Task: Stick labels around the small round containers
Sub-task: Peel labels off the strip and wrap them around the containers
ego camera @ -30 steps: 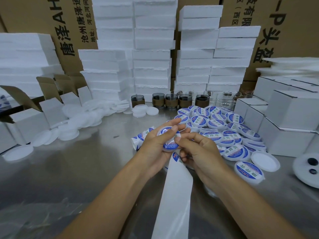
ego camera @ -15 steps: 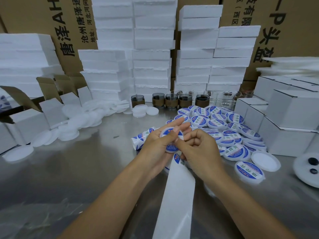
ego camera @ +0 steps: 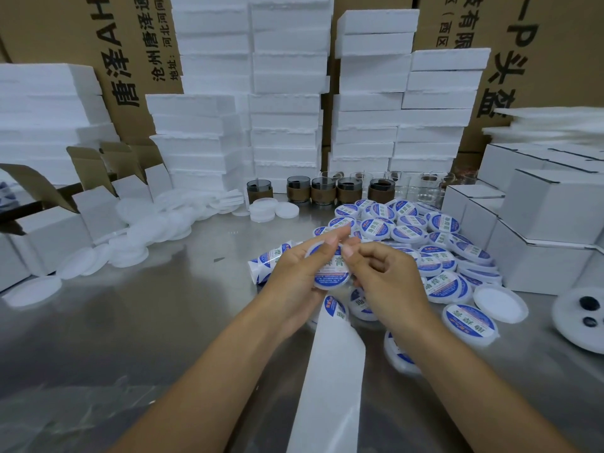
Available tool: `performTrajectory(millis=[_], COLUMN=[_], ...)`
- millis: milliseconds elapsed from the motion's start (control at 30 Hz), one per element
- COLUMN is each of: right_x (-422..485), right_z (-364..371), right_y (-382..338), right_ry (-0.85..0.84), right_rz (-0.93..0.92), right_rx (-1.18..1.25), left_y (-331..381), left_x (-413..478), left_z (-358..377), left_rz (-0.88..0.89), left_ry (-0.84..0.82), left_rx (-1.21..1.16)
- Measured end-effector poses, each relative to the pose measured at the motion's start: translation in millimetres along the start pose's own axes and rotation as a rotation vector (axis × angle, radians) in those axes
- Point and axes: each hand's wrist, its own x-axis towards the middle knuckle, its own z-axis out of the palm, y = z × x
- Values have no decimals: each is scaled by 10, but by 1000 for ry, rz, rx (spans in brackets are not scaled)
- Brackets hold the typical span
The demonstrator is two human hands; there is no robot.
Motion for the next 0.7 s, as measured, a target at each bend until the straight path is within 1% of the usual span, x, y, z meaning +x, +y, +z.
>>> performTrajectory(millis=[133, 300, 367, 533, 700], right_x=[11, -8, 1, 0, 13], right_z=[21, 31, 23, -13, -26], right_y=[39, 70, 68, 41, 50], right_ry=[118, 64, 72, 157, 196], right_rz=[-20, -120, -104, -75, -35], right_rx=[-24, -156, -149, -23, -73], left_y=[-38, -45, -54, -97, -119], left_x=[8, 16, 14, 33, 40], left_z=[-12, -41, -41, -54, -83], left_rz=[9, 23, 29, 104, 93], left_ry=[99, 149, 132, 140, 153], left_rx=[60, 51, 72, 216, 317])
